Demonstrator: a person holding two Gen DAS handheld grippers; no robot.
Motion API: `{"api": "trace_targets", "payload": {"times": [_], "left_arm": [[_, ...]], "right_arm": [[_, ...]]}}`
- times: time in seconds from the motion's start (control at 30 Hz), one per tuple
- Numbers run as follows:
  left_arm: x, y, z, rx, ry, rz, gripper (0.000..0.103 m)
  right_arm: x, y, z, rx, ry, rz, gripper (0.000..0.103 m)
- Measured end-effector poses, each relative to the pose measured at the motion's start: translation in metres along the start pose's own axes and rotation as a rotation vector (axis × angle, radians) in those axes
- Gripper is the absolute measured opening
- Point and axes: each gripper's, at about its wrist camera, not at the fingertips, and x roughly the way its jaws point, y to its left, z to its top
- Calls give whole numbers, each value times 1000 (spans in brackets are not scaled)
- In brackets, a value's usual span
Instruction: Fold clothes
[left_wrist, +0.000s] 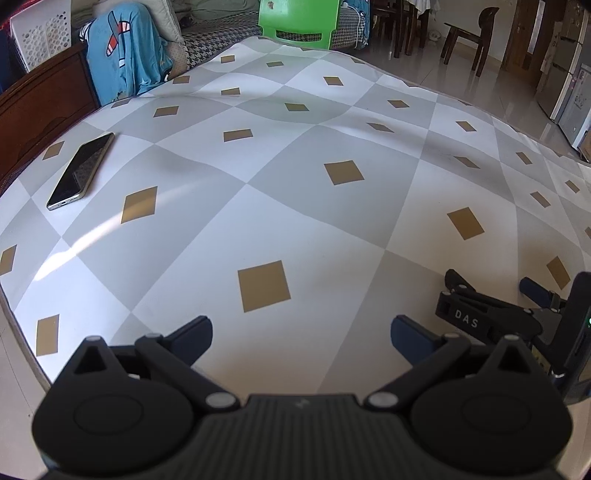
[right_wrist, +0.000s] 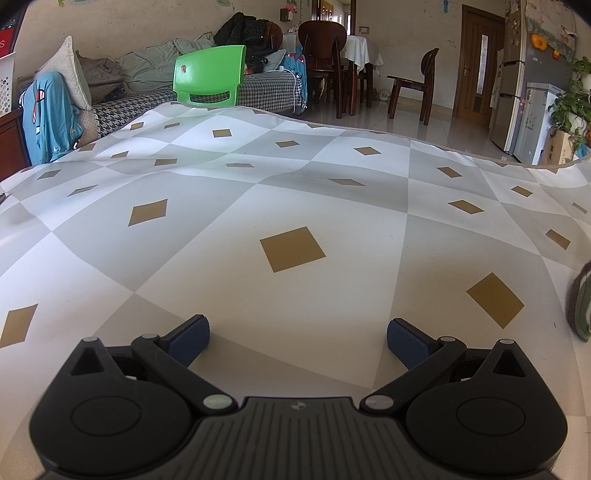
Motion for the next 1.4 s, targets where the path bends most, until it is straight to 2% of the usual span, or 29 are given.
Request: {"api": "trace_targets", "payload": {"times": [0.3,0.43,0.87,1.4], "left_arm": [[1,6,-3,12,13,1,103],[3,10,-4,-10,29,-25,103],[4,-1,-10,58,40,-43,103],[11,1,-20,75,79,-42,103]], "right_arm": [[0,0,0,0,0,0,103],[0,0,0,0,0,0,103],[0,0,0,0,0,0,103],[0,0,0,0,0,0,103]]}}
